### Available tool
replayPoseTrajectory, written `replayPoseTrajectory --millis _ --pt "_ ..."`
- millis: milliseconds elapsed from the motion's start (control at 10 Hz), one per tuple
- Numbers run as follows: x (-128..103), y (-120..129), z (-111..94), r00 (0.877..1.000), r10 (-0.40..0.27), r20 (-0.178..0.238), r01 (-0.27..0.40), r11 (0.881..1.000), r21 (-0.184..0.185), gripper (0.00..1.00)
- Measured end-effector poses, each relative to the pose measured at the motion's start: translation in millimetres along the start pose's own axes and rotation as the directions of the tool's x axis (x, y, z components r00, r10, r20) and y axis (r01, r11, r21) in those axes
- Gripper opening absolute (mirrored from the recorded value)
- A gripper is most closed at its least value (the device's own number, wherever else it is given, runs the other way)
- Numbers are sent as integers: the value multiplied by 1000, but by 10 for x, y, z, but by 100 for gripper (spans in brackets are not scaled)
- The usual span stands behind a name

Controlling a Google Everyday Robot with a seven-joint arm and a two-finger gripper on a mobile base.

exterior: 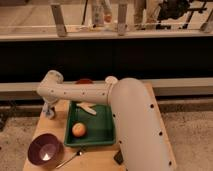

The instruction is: Place towel in metal cup

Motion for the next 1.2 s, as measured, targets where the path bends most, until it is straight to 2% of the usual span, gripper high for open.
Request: replayPoseTrajectory --millis 600,800,1000,1200 --pt "-31 2 -40 1000 29 -7 -29 1000 -3 80" --pt "5 30 -110 1000 -15 1 15 1000 -2 80" --pt "-95 8 -124 997 -75 19 75 997 -16 80" --pt "-63 3 -132 997 -73 14 73 997 -15 80"
